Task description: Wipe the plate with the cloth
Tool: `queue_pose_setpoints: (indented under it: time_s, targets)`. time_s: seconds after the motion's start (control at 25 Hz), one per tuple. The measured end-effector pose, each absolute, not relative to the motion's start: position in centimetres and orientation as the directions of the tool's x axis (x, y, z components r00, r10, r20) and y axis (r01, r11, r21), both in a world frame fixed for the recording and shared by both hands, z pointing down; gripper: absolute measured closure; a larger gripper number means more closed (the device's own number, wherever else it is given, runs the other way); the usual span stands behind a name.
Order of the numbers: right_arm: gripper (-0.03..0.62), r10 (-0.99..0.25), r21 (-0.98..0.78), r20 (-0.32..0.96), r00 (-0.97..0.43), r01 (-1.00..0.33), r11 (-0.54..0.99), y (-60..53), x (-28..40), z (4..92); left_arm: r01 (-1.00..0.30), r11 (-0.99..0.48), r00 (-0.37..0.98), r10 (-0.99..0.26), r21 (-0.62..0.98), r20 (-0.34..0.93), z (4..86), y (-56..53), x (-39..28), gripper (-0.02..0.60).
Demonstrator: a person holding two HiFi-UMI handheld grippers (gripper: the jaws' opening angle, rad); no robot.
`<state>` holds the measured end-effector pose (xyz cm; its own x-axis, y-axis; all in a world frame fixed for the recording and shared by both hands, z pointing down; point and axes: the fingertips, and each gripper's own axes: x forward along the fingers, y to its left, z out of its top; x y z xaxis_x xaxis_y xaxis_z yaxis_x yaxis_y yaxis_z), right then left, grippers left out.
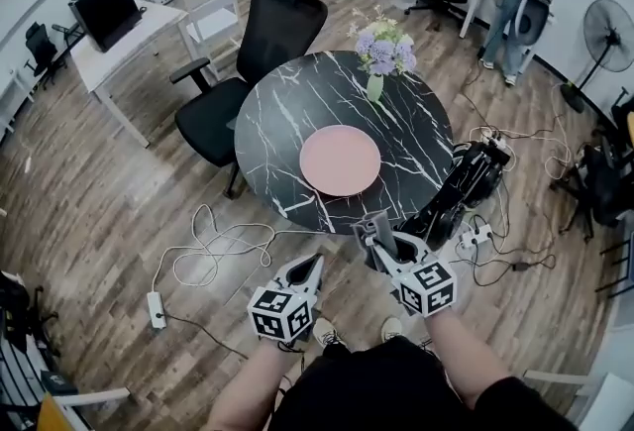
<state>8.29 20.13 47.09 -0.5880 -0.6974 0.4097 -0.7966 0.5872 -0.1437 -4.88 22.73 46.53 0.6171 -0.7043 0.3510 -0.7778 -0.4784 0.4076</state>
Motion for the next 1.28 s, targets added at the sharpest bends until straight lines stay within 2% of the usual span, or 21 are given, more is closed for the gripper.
queue_pose_setpoints:
  time_s: [0.76, 1.28]
  targets:
    - [0.488, -0.578, -0.171, 0.356, -0.734, -0.659, 0.732, 23.4, 17.1, 46.2, -0.869, -0.333, 0.462, -0.811, 0.365, 0.360, 45.4, 27.4, 5.4, 0.563]
    - [0.488, -0.524, -0.184, 0.350, -0.777, -0.605, 0.775, 24.5, 21.5, 46.9, -0.892, -0.261, 0.397, -0.843, 0.369, 0.363, 46.1, 29.5, 9.9, 0.563]
